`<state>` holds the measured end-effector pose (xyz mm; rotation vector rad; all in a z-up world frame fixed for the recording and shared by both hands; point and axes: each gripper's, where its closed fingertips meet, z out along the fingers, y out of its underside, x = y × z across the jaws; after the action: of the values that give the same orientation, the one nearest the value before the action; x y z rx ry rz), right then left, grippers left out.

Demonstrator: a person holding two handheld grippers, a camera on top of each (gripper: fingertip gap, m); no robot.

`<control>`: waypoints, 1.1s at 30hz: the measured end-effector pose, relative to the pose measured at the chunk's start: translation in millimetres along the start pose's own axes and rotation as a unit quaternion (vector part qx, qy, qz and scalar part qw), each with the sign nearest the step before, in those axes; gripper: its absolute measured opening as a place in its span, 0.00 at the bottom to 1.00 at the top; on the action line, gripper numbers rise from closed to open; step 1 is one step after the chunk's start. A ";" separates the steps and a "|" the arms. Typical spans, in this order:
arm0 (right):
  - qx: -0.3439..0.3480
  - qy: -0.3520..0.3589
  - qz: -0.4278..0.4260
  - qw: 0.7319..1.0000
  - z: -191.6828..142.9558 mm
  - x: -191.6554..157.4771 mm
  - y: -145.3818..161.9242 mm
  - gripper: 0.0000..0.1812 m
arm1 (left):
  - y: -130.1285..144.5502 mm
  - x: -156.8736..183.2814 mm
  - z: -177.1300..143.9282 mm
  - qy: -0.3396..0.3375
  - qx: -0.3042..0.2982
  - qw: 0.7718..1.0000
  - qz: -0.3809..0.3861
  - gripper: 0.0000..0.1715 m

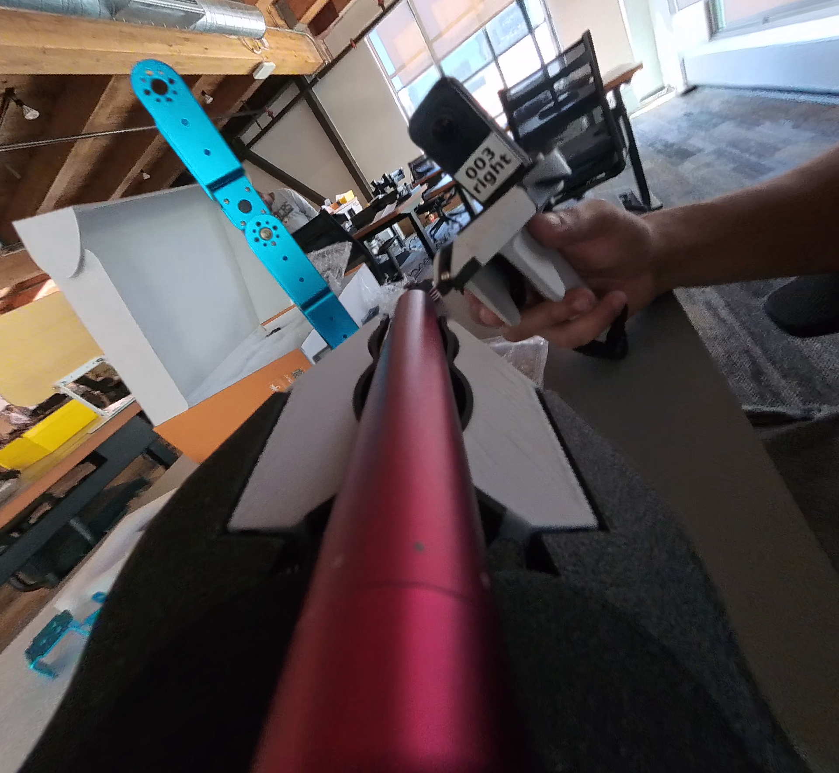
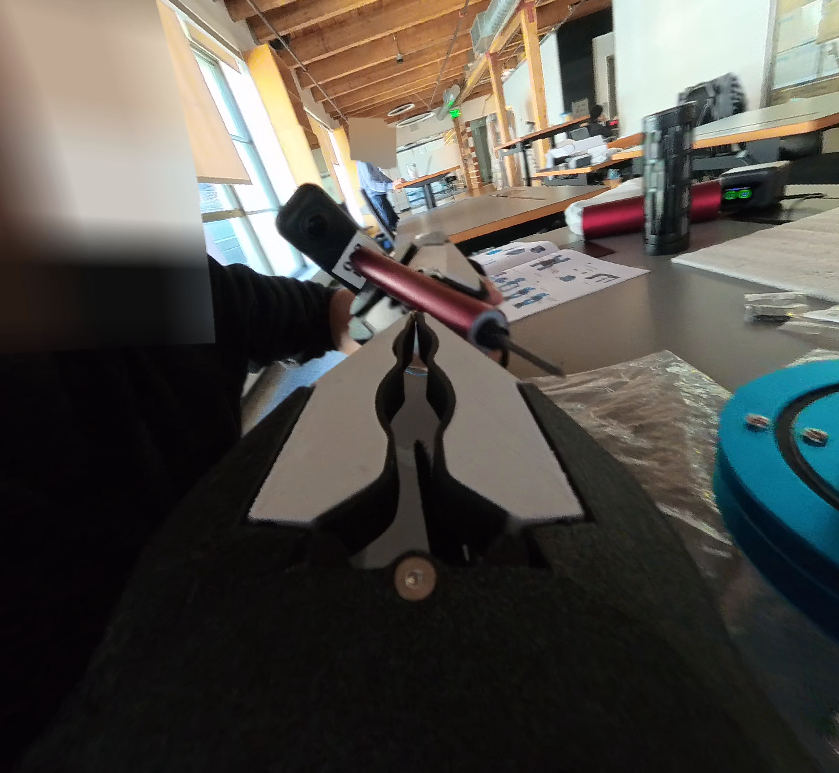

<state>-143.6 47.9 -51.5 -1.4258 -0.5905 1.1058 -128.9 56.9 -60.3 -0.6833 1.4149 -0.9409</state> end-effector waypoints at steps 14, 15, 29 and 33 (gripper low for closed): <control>-0.044 0.080 -0.095 0.991 18.3 12.9 11.9 0.00 | 25.2 -1.4 8.2 -0.071 -0.082 0.981 0.163 0.12; -0.047 0.082 -0.099 0.991 18.7 13.6 12.9 0.00 | 26.5 -2.0 8.1 -0.075 -0.086 0.978 0.175 0.13; 0.031 0.073 -0.012 0.997 -12.8 23.1 -12.3 0.00 | 13.8 -17.2 2.8 -0.111 -0.071 0.970 0.204 0.13; -0.149 0.154 -0.017 0.977 -35.8 55.8 29.8 0.00 | 13.4 -26.1 -1.4 -0.123 -0.066 0.967 0.214 0.13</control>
<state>-95.9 73.3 -100.1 -1.7998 -0.5693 0.7675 -126.3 86.1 -58.7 -0.5402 1.3375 -0.4117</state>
